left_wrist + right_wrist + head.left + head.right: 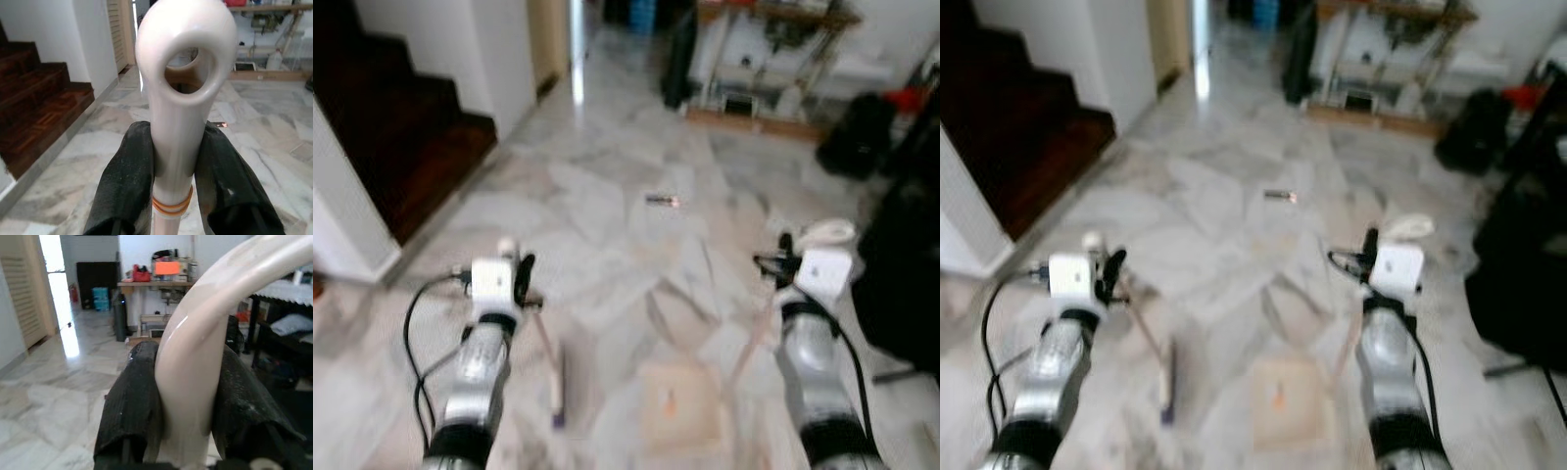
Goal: Sweep floor
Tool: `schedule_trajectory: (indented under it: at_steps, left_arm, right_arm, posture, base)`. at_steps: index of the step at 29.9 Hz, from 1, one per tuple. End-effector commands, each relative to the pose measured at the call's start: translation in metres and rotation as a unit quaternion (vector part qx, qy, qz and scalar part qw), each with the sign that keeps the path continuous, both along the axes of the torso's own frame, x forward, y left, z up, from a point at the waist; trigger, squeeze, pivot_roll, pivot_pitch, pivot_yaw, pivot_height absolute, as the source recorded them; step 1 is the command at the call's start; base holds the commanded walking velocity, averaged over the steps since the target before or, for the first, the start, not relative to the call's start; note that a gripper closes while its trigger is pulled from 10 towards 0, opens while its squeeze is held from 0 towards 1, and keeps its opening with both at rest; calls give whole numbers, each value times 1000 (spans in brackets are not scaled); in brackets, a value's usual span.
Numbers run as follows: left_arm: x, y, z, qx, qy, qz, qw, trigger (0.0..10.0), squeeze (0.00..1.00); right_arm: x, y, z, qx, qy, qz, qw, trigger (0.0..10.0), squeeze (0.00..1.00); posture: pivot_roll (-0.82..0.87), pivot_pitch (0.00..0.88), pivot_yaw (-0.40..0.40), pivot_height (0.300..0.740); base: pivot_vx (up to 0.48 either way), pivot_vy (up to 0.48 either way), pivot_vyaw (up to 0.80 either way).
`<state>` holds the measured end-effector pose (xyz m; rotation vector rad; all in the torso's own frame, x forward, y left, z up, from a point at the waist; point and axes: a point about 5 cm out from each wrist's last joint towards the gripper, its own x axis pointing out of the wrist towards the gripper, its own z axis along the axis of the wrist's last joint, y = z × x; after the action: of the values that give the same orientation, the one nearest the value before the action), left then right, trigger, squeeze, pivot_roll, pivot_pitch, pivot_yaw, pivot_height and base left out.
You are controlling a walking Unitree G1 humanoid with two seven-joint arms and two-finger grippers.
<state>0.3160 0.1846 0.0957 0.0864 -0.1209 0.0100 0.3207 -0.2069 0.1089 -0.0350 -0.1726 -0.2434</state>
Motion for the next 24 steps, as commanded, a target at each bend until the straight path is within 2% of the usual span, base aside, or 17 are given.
schedule_trajectory:
  at_steps: [1, 24]
  left_arm:
    - [2, -10, 9, -7, -25, -13, 1000, 10000, 0]
    - [1, -7, 12, -4, -29, -10, 1000, 10000, 0]
  right_arm:
    - [-1, -10, 6, -11, -10, -12, 1000, 10000, 0]
    - [-2, -5, 6, -9, -11, -2, 1000, 10000, 0]
  posture:
    - [21, 0, -44, 740]
    - [24, 0, -38, 740]
  base:
    - [431, 0, 0]
    - [444, 0, 0]
